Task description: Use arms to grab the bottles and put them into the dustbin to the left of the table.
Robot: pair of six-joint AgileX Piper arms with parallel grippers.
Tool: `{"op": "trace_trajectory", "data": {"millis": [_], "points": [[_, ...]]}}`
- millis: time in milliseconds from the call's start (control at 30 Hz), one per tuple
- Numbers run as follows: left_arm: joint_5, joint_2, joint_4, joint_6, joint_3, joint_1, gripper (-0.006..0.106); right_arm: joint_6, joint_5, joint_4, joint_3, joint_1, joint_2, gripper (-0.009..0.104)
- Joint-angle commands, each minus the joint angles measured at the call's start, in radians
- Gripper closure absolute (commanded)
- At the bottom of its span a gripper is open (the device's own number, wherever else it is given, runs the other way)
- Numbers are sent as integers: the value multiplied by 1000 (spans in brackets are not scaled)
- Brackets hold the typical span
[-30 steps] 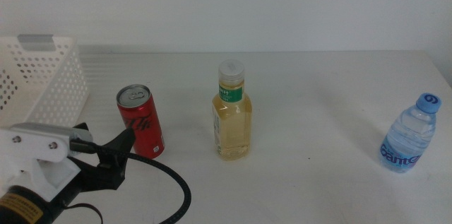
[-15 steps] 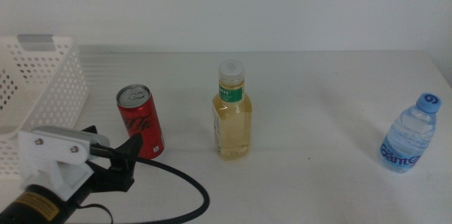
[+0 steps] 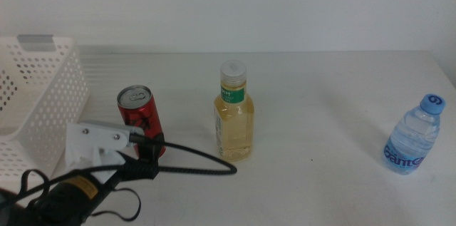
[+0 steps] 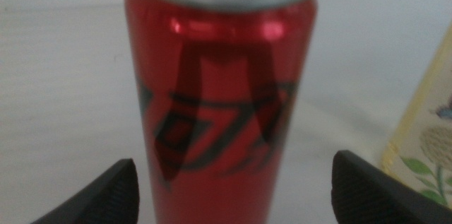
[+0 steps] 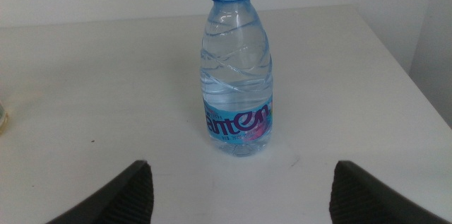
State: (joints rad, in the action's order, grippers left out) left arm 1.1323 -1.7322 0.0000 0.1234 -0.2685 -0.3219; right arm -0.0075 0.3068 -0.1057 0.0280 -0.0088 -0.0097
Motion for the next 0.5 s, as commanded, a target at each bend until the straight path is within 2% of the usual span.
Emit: {"op": "trace_trajectory", "data": {"millis": [0,333,467], "points": [[183,14,0,5,-41,14,12,-6,-74,5,-7,-6,-28,30],[165,-72,160,82,-163,117,12,-6,-74,5,-7,-6,-28,30],[161,-119,165,94,-225,116,12,-6,-74,5,-7,-6,-28,30]]}}
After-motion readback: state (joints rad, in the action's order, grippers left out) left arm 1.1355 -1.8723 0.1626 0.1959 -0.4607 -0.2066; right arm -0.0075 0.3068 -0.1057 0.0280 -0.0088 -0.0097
